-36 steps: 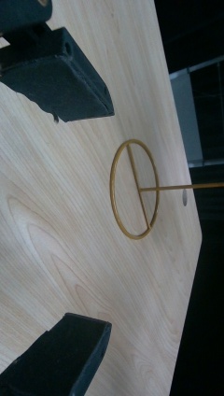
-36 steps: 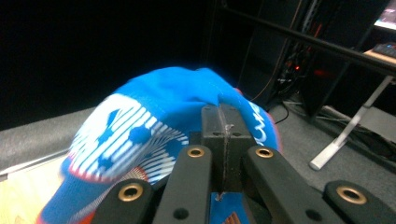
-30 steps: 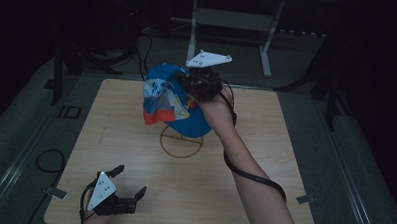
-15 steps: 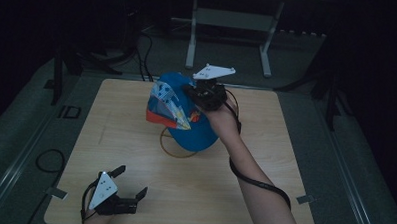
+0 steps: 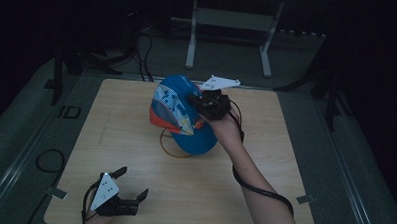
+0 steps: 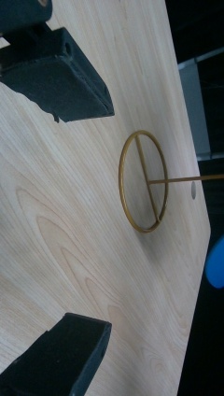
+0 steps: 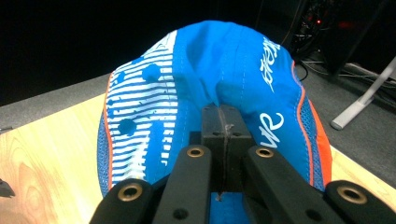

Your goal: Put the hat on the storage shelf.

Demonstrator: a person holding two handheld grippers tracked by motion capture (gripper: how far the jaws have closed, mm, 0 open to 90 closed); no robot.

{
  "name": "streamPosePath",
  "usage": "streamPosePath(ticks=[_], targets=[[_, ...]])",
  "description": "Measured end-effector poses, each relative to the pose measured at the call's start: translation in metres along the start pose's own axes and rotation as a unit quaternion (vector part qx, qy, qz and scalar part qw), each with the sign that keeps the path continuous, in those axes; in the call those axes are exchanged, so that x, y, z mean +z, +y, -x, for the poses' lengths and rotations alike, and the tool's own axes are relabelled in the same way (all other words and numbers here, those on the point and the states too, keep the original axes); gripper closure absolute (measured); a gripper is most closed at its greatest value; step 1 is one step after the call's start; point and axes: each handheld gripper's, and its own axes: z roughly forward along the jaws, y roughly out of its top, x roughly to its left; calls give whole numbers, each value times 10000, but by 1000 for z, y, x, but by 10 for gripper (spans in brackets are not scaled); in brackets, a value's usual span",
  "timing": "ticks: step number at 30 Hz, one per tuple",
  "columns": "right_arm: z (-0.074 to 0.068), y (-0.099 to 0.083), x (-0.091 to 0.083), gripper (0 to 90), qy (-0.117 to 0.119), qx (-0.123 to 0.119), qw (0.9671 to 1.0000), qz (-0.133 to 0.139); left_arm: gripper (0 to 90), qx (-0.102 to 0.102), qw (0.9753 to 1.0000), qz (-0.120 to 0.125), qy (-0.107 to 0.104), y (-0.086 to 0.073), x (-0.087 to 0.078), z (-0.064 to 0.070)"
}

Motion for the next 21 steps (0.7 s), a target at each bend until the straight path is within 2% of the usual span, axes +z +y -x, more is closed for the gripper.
streamPosePath(ticks=[3,9,15,21], targets=[[1,-5,-1,900,2,30,10000,4,14,-49,10000,6,-14,-1,0,0],[5,-15,1,895,1,101,9999,-79,14,-20,10000,-21,-31,-1,2,0],[8,-21,3,831,70,208,9997,-48,14,-69,10000,-16,-50,-2,2,0],[7,-20,-1,783,102,166,9998,-32,14,-67,9999,-20,-72,-2,2,0]])
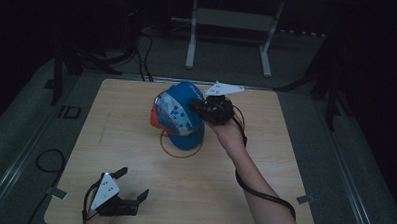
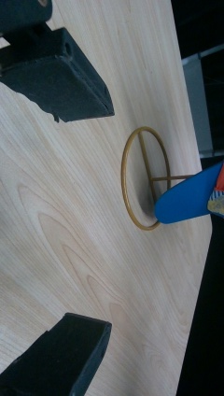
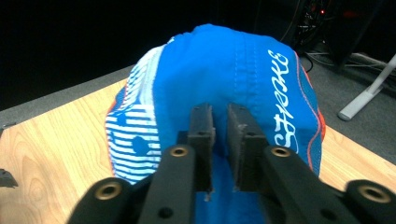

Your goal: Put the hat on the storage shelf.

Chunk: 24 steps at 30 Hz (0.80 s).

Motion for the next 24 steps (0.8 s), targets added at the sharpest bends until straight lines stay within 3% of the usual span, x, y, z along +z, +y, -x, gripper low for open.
streamPosePath(ticks=[4,5,10,16,19,24], targets=[[-5,1,-6,679,76,-72,9999,40,14,-18,10000,4,-2,0,0,0],[-6,1,-7,600,102,-104,9999,63,14,-22,10000,7,2,0,0,0],[-11,-3,-11,402,153,-236,9996,90,14,-10,10000,14,16,0,0,-1],[-14,-13,-17,217,414,-205,9989,100,14,7,10000,3,21,0,0,0],[-16,-22,-19,147,546,-337,9979,45,14,-6,10000,10,23,0,1,1],[-19,-40,-20,132,837,-285,9960,101,14,-32,10000,10,19,-1,0,0]])
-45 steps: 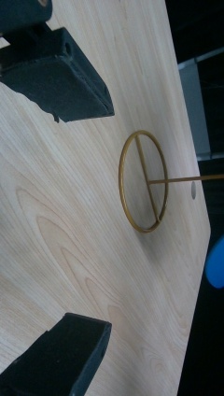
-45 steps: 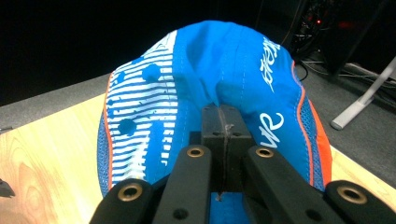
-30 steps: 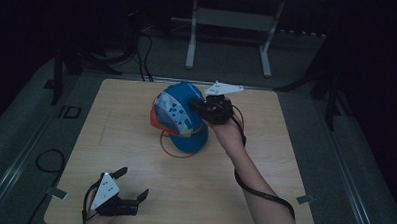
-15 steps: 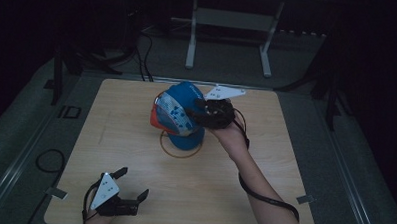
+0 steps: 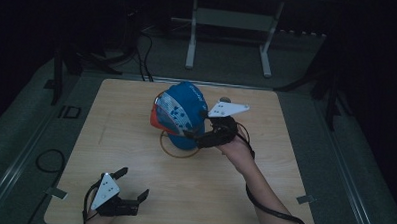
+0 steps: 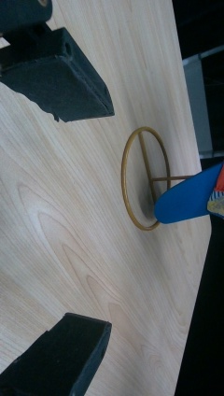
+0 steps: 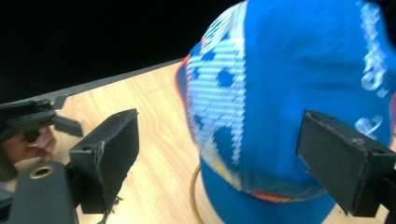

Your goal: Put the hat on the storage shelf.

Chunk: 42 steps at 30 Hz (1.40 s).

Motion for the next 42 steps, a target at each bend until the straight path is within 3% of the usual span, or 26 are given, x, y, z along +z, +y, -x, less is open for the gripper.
streamPosePath(ticks=[5,30,42], targets=[[-5,-18,1,132,93,-91,9999,-46,14,-7,10000,-11,7,0,0,1],[-18,-112,1,132,303,55,9985,-444,14,30,10000,-34,64,-2,-2,0],[-18,-140,-6,133,346,141,9978,-551,14,24,10000,-51,53,-3,-1,0]])
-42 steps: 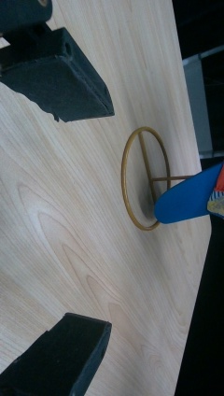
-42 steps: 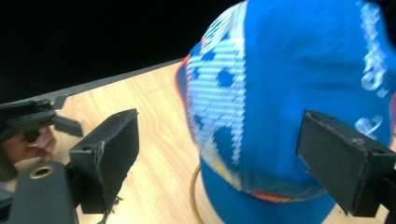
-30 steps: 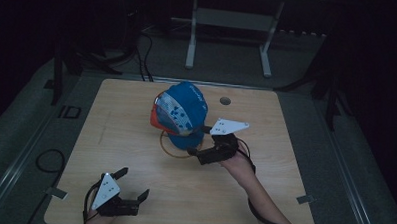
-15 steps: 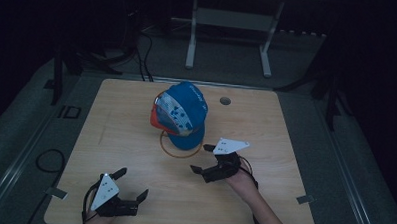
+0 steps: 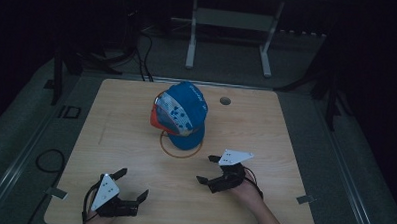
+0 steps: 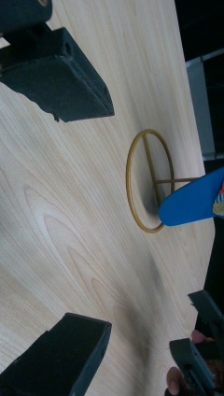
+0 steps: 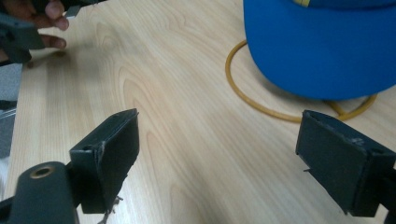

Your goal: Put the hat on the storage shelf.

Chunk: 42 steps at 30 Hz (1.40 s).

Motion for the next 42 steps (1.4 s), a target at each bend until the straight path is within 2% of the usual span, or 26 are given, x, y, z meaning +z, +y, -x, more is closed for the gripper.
streamPosePath(ticks=[19,24,32,42], targets=[[5,-44,-12,136,-3,236,9994,-264,14,-37,10000,-81,-44,-2,2,-1],[7,-50,-22,137,-106,219,9995,-200,14,-31,9999,-114,-75,-3,3,-1],[10,-60,-39,139,-191,329,9992,-147,14,-49,9999,-128,-86,-3,3,-1],[14,-67,-49,140,-319,313,9988,-184,14,-98,9998,-109,-100,-4,2,-2]])
